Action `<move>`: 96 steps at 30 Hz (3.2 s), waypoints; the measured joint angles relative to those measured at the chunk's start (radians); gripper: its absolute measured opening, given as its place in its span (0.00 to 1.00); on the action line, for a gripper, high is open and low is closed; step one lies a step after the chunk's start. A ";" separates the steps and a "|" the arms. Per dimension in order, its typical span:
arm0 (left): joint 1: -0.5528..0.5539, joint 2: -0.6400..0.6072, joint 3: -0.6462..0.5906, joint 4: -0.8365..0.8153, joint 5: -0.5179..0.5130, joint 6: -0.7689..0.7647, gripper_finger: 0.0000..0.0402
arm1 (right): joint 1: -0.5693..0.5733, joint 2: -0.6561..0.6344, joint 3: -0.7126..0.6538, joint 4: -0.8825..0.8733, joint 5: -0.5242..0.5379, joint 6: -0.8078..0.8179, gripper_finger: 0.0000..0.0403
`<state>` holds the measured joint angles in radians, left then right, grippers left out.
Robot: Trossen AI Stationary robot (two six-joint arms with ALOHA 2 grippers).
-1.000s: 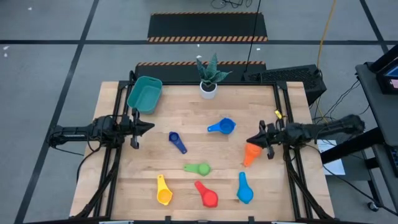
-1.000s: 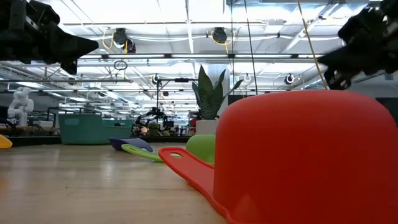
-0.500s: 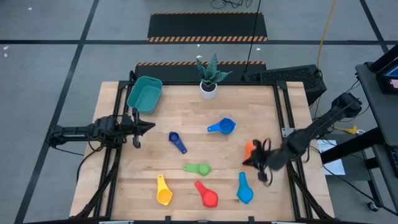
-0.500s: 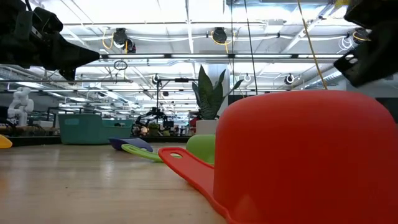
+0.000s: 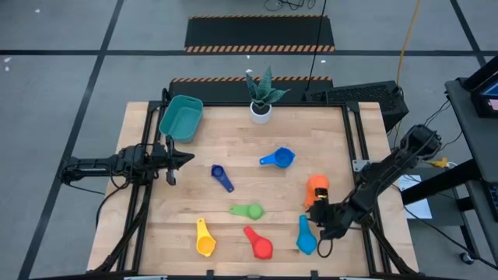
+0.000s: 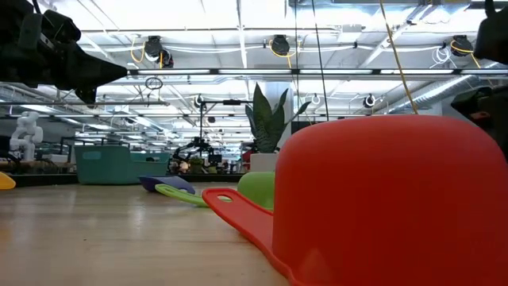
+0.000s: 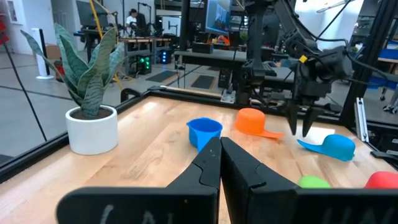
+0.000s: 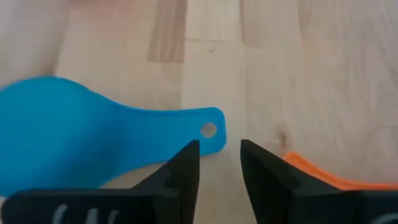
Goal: Nest measuring cups in basket
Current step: Stack the blue measuring cup on top of the orange measuring cup
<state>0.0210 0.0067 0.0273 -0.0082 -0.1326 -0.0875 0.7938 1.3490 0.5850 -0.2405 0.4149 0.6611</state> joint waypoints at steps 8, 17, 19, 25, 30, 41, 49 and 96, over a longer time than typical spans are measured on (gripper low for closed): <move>0.000 0.000 0.001 -0.005 0.000 0.008 0.01 | 0.007 0.015 0.000 -0.111 0.064 -0.030 0.36; 0.000 0.000 0.001 -0.006 0.000 0.040 0.01 | 0.007 0.015 -0.016 -0.140 0.092 -0.144 0.36; 0.000 0.000 0.001 -0.006 0.000 0.040 0.01 | 0.007 0.015 -0.016 -0.137 0.116 -0.130 0.36; 0.000 0.000 0.001 -0.007 0.000 0.040 0.01 | 0.007 0.015 -0.016 -0.131 0.140 -0.148 0.36; 0.000 0.000 0.001 -0.007 0.000 0.040 0.01 | 0.007 0.015 -0.016 -0.133 0.142 -0.145 0.36; 0.000 0.000 0.001 -0.008 0.000 0.057 0.01 | 0.006 0.035 -0.016 -0.186 0.203 -0.060 0.36; 0.000 0.000 0.001 -0.008 0.000 0.067 0.01 | 0.006 0.136 -0.015 -0.179 0.260 -0.045 0.30; -0.190 0.802 0.227 0.434 -0.055 0.146 0.42 | -0.475 -0.114 0.231 0.030 -0.054 -0.212 0.00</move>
<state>-0.1685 0.8089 0.2539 0.4255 -0.1876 0.0580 0.3191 1.2346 0.8165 -0.2109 0.3611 0.4488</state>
